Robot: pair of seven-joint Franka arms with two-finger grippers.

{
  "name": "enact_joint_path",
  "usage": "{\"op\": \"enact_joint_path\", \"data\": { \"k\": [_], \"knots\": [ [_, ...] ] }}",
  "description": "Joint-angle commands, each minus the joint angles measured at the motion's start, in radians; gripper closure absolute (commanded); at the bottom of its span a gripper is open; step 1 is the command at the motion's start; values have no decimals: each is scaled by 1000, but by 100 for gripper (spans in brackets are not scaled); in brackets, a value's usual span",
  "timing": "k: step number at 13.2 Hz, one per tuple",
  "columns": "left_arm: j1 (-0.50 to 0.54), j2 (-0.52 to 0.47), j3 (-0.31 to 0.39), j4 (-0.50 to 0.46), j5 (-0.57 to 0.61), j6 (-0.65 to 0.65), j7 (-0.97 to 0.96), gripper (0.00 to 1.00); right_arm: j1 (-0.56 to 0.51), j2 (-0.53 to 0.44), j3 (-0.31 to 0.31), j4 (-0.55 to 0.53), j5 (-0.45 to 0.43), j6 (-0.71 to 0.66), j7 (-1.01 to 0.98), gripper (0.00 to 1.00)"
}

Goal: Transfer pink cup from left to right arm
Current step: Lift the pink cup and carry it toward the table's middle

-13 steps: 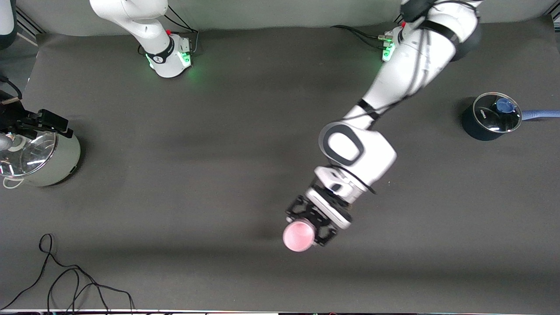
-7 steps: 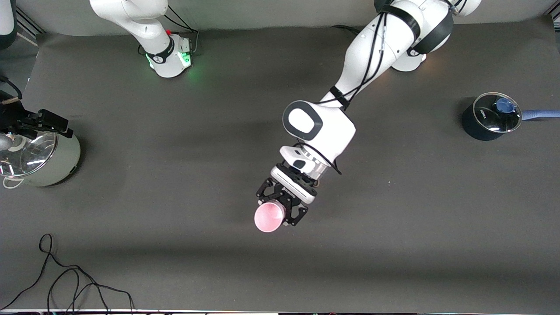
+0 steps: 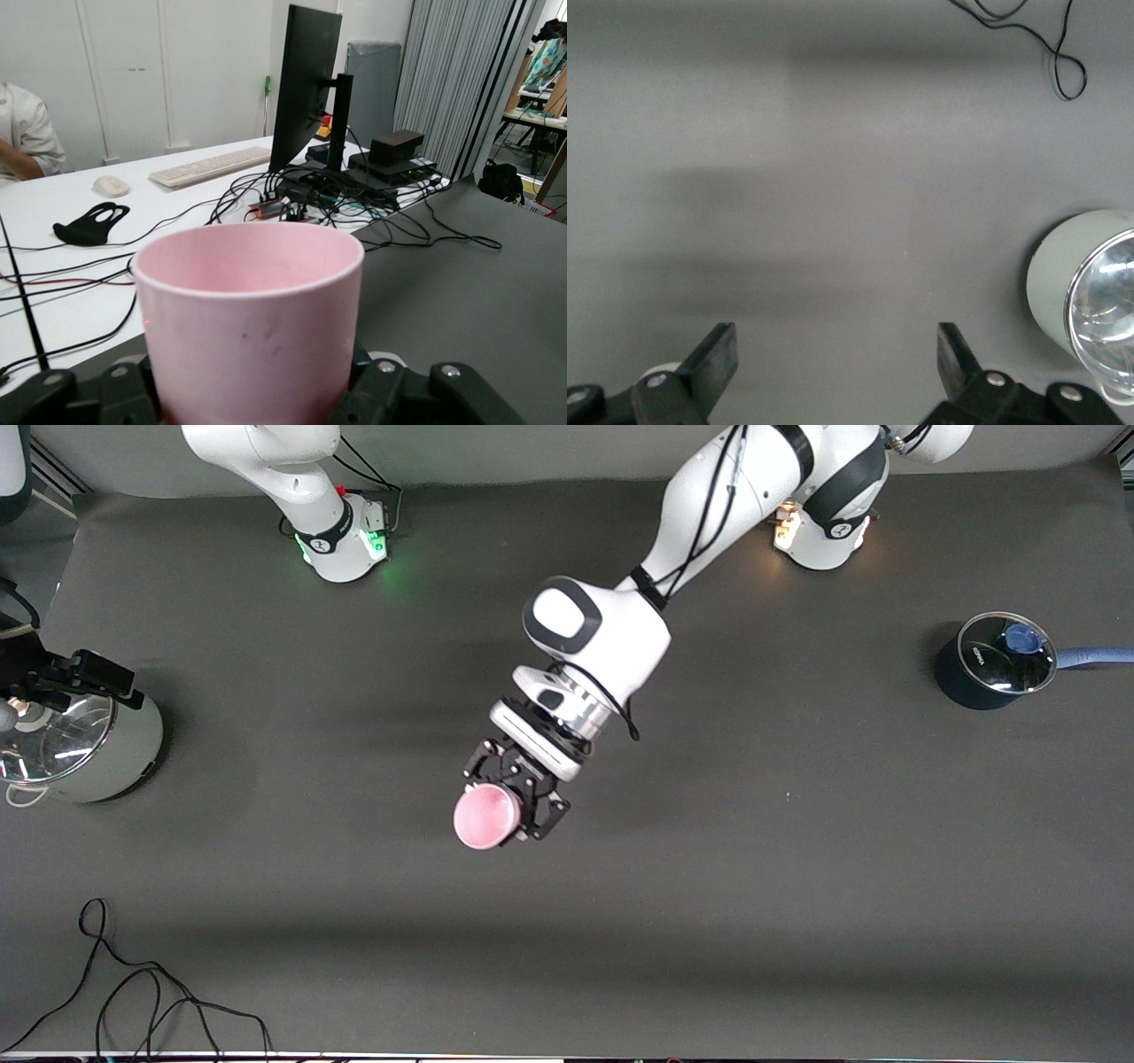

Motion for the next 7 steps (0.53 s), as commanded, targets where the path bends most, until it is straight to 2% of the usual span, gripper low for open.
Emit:
{"op": "enact_joint_path", "data": {
  "k": [1,4,7],
  "knots": [
    [-54,3,22,37,3,56,-23,100,29,50,0,76,3,-10,3,0],
    [-64,3,24,49,5,66,-26,100,57,73,0,107,4,-10,8,0],
    [-64,1,25,46,45,61,-21,100,121,108,0,149,4,-10,112,0]
  ]
}}
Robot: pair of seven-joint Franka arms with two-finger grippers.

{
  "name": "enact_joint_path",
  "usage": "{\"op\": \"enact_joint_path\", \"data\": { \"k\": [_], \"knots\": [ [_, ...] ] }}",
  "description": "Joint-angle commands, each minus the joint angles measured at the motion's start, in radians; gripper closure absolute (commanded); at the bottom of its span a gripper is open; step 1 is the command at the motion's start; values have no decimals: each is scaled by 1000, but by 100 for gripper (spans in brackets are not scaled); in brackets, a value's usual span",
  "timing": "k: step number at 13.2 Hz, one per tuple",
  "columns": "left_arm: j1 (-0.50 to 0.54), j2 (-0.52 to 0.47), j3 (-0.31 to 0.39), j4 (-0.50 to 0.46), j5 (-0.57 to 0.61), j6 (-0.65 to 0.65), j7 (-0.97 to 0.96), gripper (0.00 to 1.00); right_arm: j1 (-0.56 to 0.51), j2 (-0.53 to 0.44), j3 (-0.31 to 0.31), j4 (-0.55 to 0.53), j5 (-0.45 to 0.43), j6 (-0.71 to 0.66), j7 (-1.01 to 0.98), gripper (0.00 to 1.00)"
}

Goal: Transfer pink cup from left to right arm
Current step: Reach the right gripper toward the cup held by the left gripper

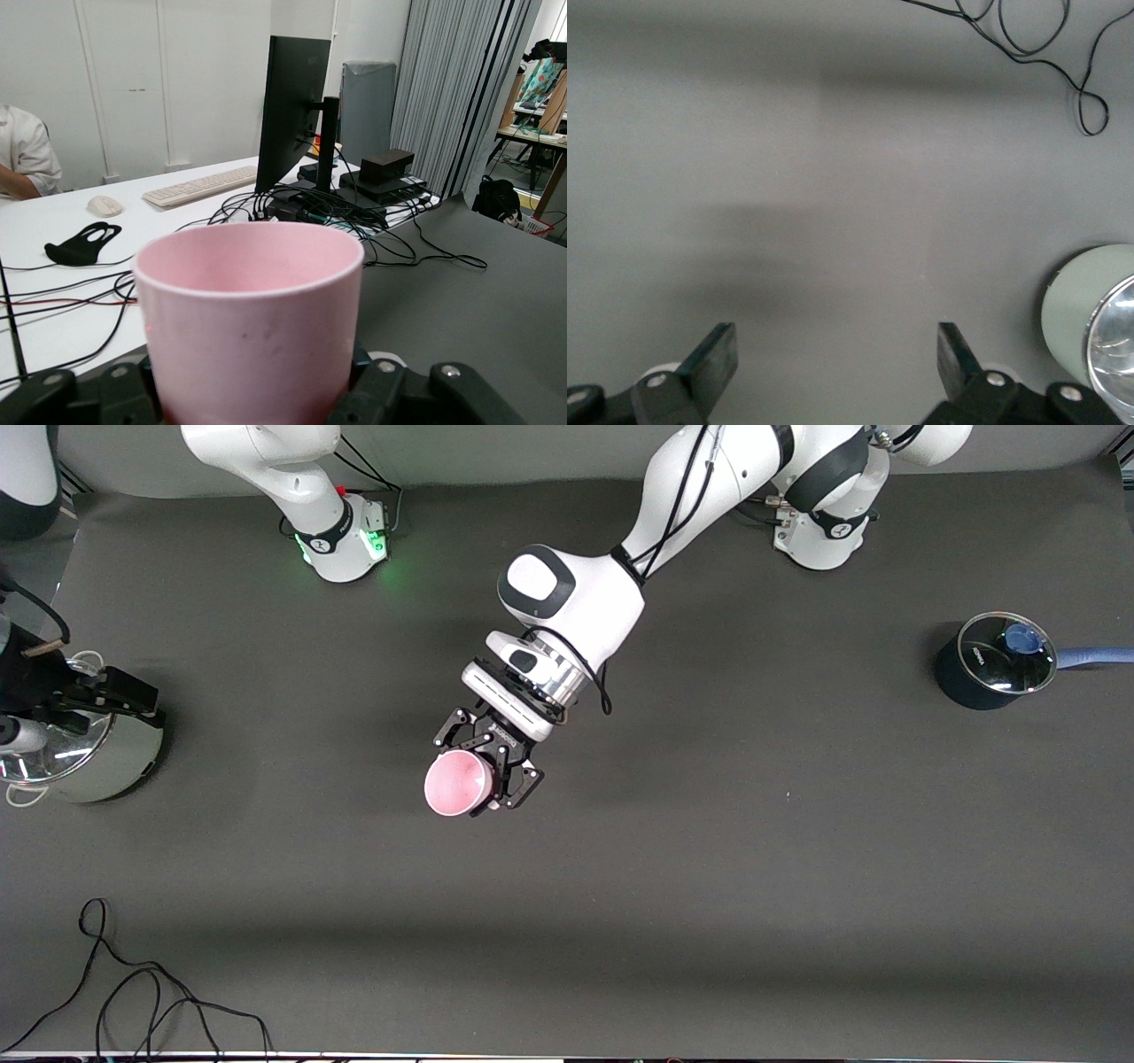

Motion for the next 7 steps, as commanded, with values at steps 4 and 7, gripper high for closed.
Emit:
{"op": "enact_joint_path", "data": {
  "k": [4,7],
  "knots": [
    [-15,1,31,17,44,3,-7,100,162,124,-4,172,5,-12,199,0],
    [-15,6,34,16,45,3,-7,100,259,179,-4,238,22,-12,336,0]
  ]
}}
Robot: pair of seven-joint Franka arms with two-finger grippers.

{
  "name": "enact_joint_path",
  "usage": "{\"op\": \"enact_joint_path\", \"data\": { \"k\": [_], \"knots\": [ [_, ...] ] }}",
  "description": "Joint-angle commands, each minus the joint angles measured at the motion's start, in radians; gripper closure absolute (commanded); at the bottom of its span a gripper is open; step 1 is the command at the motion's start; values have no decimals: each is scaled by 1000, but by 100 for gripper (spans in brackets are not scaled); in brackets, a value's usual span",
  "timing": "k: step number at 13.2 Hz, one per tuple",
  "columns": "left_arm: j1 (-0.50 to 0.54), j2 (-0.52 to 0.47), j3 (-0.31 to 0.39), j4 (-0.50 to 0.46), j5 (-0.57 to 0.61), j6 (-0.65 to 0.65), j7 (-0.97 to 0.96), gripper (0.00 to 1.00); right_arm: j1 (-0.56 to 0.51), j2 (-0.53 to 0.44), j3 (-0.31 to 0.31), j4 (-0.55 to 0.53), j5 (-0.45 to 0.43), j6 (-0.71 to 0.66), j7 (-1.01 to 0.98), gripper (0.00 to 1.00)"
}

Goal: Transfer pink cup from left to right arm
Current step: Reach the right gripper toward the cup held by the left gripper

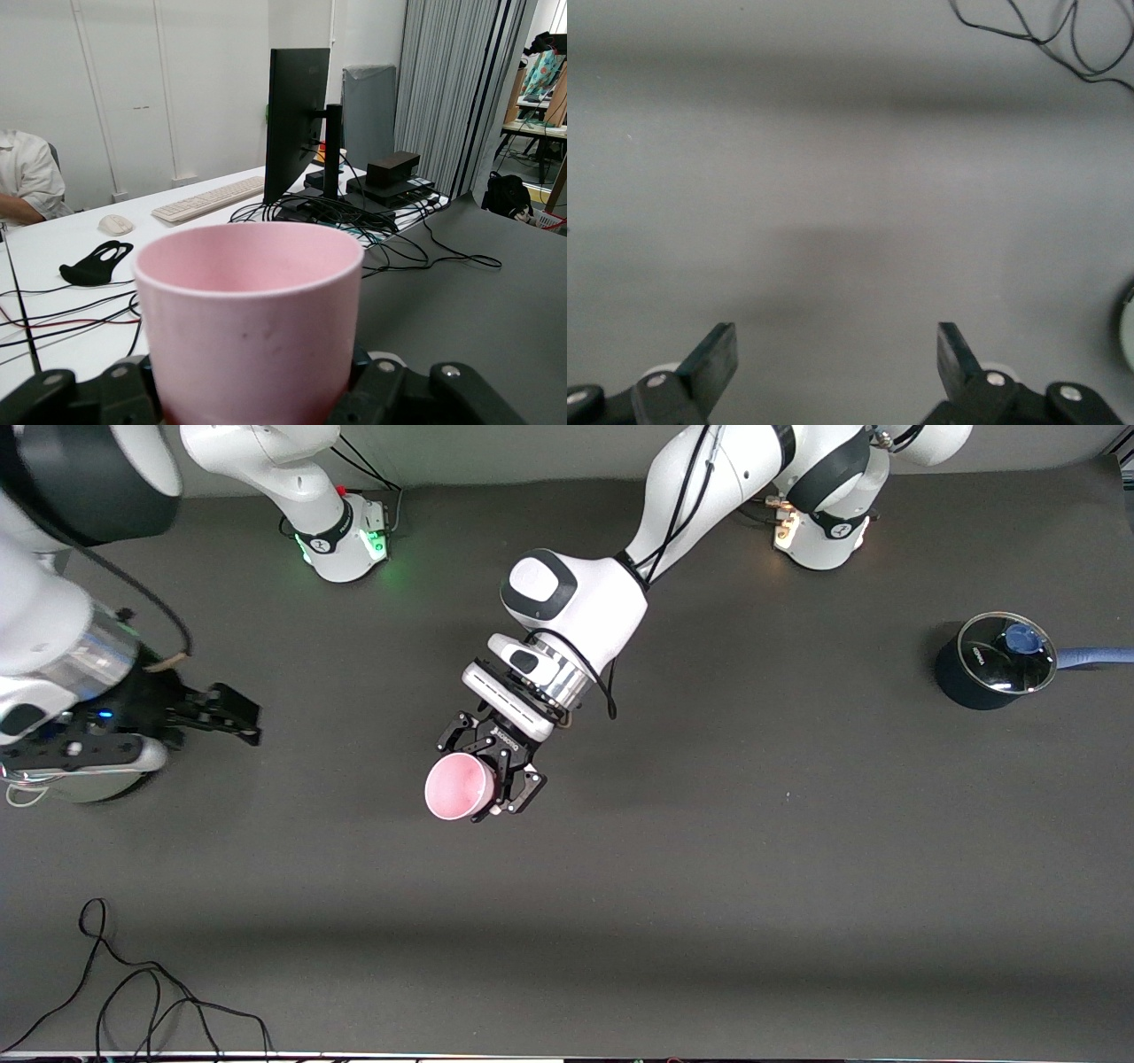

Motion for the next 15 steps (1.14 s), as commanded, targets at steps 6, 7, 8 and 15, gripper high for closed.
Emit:
{"op": "enact_joint_path", "data": {
  "k": [6,7,8,15],
  "knots": [
    [-15,5,17,14,8,4,-7,100,84,148,-6,183,197,19,96,0],
    [-15,5,17,14,8,4,-7,100,85,168,-4,215,211,24,96,0],
    [-15,5,17,14,8,4,-7,100,85,176,3,224,213,27,98,0],
    [-15,5,17,12,8,4,-7,100,85,248,7,258,277,132,308,0]
  ]
}}
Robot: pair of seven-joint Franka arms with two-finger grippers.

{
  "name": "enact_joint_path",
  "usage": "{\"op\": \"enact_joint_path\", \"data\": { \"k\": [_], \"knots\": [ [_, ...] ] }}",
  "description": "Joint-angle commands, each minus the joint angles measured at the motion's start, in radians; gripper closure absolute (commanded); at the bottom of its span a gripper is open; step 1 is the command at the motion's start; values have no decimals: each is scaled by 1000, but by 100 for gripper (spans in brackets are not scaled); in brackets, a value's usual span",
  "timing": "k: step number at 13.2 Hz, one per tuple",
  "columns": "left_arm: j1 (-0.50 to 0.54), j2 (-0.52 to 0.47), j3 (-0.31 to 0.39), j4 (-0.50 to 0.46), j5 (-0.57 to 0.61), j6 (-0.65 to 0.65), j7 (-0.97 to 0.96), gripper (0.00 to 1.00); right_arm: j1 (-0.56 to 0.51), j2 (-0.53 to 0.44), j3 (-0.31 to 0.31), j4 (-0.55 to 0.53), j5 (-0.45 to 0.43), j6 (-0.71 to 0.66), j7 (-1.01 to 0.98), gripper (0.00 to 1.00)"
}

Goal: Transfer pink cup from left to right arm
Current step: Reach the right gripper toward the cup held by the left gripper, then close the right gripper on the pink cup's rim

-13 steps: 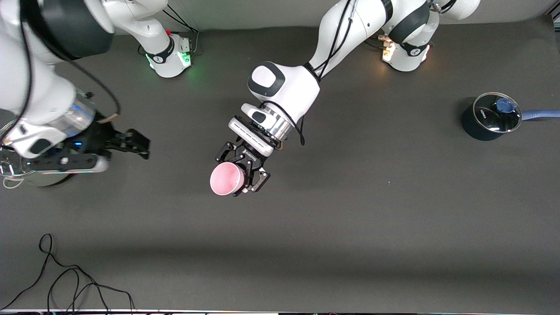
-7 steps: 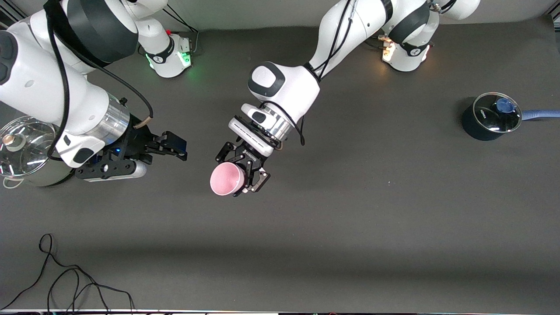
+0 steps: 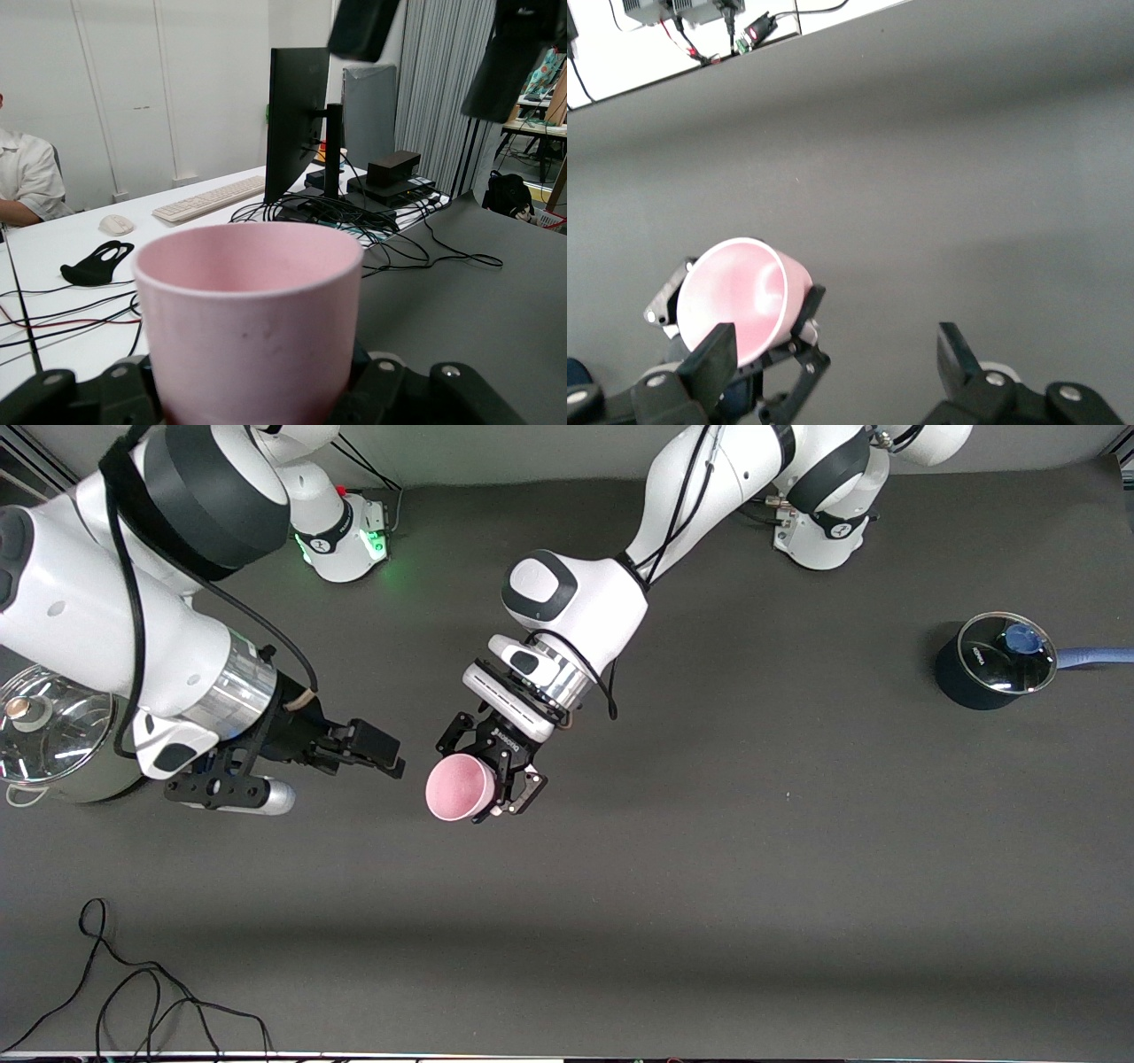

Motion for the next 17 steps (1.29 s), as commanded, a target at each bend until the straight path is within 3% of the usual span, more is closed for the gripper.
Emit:
{"op": "enact_joint_path", "data": {
  "k": [1,9,17],
  "knots": [
    [-13,5,15,11,7,4,-7,100,-1,72,0,82,24,13,32,0],
    [-13,0,15,-6,11,19,-7,100,29,146,0,79,15,94,123,0],
    [-15,-3,13,-21,4,28,-10,100,35,100,0,67,9,61,127,0]
  ]
}}
